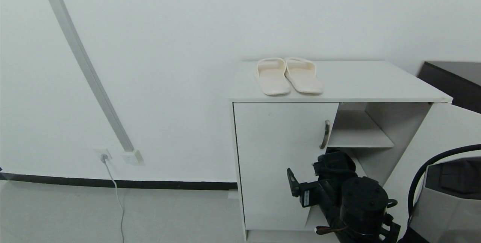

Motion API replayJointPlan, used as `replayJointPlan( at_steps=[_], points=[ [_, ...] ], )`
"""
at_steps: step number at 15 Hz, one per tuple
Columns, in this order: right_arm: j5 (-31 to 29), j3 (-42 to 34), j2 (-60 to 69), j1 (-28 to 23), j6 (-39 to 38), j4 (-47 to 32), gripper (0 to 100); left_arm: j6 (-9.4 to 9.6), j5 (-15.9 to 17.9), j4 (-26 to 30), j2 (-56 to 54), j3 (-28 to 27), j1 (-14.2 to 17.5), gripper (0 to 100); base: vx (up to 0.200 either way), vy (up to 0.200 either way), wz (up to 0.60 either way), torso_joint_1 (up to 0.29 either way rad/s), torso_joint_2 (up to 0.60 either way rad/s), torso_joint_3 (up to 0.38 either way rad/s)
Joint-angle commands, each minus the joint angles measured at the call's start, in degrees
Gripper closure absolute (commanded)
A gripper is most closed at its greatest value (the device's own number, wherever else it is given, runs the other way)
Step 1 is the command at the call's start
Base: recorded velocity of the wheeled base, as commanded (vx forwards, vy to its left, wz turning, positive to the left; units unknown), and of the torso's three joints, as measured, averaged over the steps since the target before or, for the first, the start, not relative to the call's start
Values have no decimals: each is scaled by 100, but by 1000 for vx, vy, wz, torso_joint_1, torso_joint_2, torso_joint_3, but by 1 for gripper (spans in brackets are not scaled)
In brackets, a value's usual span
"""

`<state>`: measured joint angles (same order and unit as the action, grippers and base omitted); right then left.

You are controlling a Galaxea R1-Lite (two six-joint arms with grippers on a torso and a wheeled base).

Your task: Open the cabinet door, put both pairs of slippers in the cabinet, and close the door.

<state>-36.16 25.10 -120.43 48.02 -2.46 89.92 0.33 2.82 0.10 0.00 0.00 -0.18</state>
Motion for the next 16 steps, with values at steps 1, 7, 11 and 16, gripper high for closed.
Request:
replayJointPlan(
  at_steps=[1, 7, 11, 16],
  points=[
    [-5, 4, -7, 6, 0, 8, 0, 2, 8, -1, 9, 0, 1, 100, 0, 0, 0, 178, -486, -305],
    [3, 12, 11, -29, 0, 8, 0, 11, 17, -1, 9, 0, 1, 100, 0, 0, 0, 206, -519, -312],
    [-5, 4, 81, -21, 70, 8, 0, 11, 17, -1, 9, 0, 1, 100, 0, 0, 0, 249, -559, -323],
    [-5, 4, 90, 6, 79, 8, 0, 11, 17, -1, 9, 0, 1, 100, 0, 0, 0, 256, -567, -315]
  ],
)
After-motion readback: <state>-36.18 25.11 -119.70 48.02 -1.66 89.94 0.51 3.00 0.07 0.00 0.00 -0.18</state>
